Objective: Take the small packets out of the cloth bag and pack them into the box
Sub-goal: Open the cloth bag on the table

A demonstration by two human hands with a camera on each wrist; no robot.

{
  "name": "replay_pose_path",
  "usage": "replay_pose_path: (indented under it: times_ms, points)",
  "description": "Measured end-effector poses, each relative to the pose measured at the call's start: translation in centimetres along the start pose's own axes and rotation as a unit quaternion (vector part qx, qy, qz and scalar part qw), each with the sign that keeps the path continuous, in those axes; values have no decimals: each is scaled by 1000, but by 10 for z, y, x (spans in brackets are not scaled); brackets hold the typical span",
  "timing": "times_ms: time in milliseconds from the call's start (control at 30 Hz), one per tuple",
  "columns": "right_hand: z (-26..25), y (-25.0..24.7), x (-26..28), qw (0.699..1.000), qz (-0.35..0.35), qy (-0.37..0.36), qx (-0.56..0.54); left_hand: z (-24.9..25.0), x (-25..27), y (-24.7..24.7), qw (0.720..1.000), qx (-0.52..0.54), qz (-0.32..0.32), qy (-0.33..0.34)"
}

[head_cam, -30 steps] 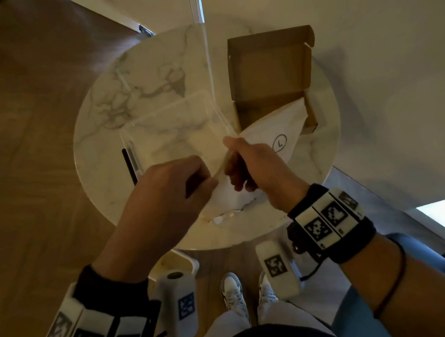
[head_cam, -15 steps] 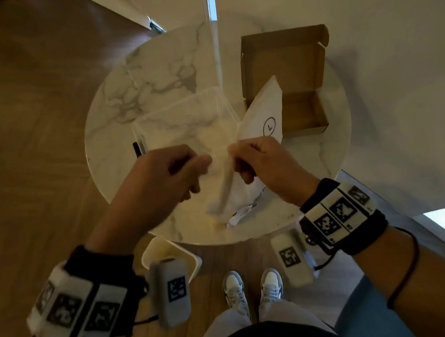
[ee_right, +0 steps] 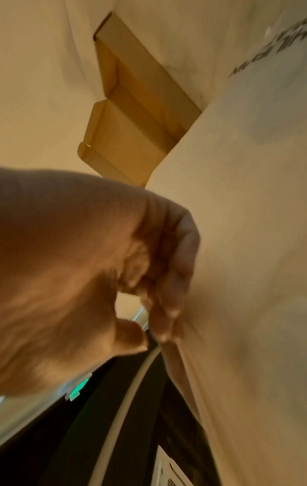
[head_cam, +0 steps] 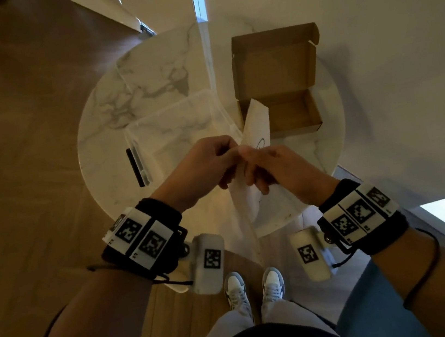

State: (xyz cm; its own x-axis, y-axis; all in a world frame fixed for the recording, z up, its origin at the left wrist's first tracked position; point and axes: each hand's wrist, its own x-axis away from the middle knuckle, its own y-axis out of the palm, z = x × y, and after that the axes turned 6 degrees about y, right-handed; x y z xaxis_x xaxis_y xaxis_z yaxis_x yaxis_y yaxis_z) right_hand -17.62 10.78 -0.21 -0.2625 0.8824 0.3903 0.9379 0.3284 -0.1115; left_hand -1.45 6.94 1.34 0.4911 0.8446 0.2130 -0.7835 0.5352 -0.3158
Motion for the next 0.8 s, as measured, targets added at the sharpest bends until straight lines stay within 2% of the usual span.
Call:
replay_pose_path:
  times_ms: [67,133,267,400,567,700,800]
  points:
    - [2,-5,-6,997,59,16,-55,-3,1,7,1000,24,-4,16]
    - [3,-5,-11,994,74,14,-81,-5,0,13,999,47,-5,25]
    - [8,-6,-14,991,58,12,-117,-9,-2,15,994,108,-5,19]
    - [13,-6,-16,981,33,11,-190,-11,-3,17,980,198,4,-19]
    - [14,0,-18,976,69,28,-207,-7,-10,16,988,156,1,-17]
    - [15,3,-16,973,62,2,-220,-3,-17,16,996,84,27,-6]
    - [16,0,-15,976,74,-32,-204,-3,-17,17,996,79,36,3]
